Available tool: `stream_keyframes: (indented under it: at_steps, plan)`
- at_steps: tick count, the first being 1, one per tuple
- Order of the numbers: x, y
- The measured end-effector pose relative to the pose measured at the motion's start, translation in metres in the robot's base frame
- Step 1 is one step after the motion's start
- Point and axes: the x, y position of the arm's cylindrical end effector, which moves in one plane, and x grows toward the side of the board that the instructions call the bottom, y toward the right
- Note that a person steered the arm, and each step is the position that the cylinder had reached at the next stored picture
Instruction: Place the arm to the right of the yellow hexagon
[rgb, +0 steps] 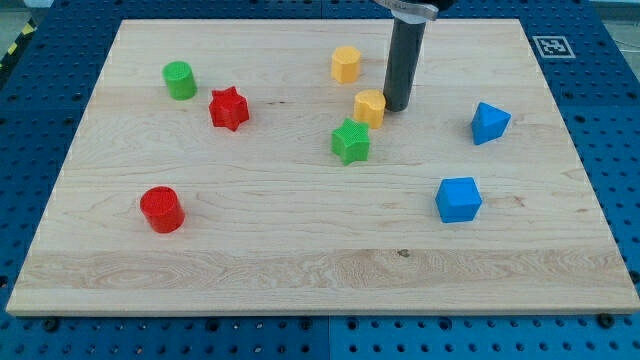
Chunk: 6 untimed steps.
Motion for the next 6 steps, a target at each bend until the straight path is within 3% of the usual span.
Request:
stream_keyframes:
  at_steps: [2, 6]
  plan:
    - [0.0, -0.042]
    - [-0.002, -0.023]
